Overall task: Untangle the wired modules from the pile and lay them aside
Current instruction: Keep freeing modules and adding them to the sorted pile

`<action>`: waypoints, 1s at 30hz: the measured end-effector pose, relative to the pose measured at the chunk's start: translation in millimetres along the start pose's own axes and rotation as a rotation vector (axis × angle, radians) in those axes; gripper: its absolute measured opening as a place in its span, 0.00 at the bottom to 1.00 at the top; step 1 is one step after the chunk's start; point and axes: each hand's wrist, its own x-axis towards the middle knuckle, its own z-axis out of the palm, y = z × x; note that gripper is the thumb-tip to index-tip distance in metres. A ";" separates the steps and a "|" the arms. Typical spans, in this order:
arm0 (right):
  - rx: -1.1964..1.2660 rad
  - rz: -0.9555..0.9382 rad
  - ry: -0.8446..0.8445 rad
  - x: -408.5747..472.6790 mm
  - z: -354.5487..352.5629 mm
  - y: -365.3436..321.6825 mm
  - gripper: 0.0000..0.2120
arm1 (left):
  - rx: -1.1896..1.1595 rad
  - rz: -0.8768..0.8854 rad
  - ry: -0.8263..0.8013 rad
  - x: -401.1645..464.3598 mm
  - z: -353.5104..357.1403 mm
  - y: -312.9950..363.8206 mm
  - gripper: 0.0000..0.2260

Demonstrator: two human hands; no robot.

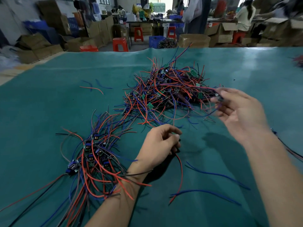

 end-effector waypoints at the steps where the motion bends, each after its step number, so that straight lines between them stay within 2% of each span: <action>1: 0.139 0.042 -0.014 -7.2 -5.0 -3.1 0.04 | 0.002 0.003 0.005 -0.1 0.0 0.3 0.07; 3: 0.310 0.137 -0.089 -19.6 -7.8 -0.8 0.06 | 0.006 0.010 0.012 -0.4 -0.2 0.2 0.07; 4: 0.304 0.184 -0.145 -24.3 -6.3 3.6 0.09 | 0.005 0.013 0.016 -0.4 0.0 0.1 0.07; 8: 0.065 0.321 -0.358 -36.1 14.0 26.9 0.14 | -0.086 0.022 0.018 -2.1 2.2 5.6 0.14; 10: 0.005 0.331 -0.368 -39.4 24.4 36.5 0.12 | -0.133 0.026 0.000 -2.9 1.3 8.6 0.14; 15: 0.023 0.280 -0.229 -40.8 31.9 49.8 0.04 | -0.074 0.035 -0.006 -5.0 -1.0 7.3 0.06; 18: -0.043 0.203 -0.189 -40.6 31.2 52.4 0.06 | -0.072 0.043 0.033 -5.7 -1.0 6.4 0.07; 20: -0.123 0.142 -0.153 -39.6 30.1 54.4 0.04 | -0.063 0.048 0.051 -5.4 -1.3 6.0 0.08; 21: -0.176 0.092 -0.113 -38.0 29.4 54.0 0.01 | -0.056 0.049 0.046 -5.3 -1.3 6.1 0.08; 25: -0.298 -0.132 0.145 -22.5 13.1 48.8 0.11 | -0.024 0.055 -0.011 -5.0 -1.3 7.0 0.08; 30: -0.182 -0.254 0.424 -9.7 -12.9 34.6 0.09 | -0.022 0.053 -0.059 -5.1 -1.1 7.2 0.09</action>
